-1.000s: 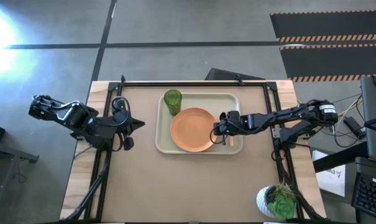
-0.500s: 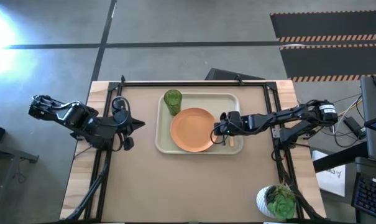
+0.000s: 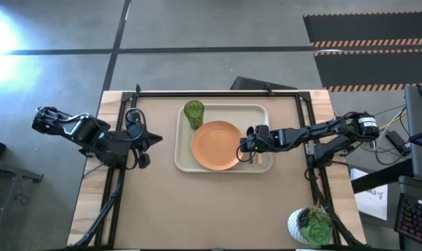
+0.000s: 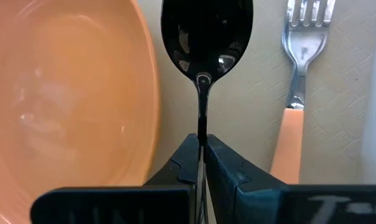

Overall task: Pick and place plate/cup/fork/spoon on tray
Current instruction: Put the black spoon on the light brown serving tray to the right of the orange plate

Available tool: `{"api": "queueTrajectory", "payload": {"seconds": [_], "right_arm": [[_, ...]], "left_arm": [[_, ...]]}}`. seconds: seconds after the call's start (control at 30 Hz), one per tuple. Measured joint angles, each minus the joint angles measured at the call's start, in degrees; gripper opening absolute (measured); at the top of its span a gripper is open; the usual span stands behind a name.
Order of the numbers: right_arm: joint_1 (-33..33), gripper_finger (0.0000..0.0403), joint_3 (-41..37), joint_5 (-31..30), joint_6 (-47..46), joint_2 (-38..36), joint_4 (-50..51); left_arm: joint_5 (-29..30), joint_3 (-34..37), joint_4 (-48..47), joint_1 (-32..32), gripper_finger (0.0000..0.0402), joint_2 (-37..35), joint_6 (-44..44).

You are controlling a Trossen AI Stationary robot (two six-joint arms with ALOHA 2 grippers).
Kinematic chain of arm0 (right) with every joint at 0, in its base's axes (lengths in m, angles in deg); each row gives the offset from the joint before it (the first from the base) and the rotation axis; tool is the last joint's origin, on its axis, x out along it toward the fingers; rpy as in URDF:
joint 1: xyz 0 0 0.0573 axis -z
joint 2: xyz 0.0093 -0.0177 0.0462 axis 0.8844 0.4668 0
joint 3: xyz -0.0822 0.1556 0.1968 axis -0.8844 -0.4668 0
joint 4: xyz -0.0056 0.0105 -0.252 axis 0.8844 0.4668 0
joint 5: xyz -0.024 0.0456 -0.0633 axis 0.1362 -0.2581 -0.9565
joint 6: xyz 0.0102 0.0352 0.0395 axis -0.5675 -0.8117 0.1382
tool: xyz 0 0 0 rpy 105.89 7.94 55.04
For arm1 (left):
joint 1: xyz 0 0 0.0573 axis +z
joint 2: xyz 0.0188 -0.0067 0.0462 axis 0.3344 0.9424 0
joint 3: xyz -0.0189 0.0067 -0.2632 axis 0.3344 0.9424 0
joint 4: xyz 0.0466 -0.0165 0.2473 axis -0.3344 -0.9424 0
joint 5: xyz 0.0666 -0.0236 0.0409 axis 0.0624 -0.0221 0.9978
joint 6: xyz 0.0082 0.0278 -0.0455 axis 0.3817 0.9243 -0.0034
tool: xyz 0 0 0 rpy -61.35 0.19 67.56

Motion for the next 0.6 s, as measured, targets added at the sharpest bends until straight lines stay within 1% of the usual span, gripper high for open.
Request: {"api": "queueTrajectory", "payload": {"seconds": [0.23,0.6], "right_arm": [[-0.13,0.0008,-1.35,0.13,-1.44,0.00,-0.09],[-0.13,0.0008,-1.58,1.16,-1.31,0.00,-0.70]], "left_arm": [[0.00,0.00,-0.02,0.00,0.0000,0.00,0.02],[0.00,0.00,-0.02,0.00,0.0000,0.00,0.00]]}}
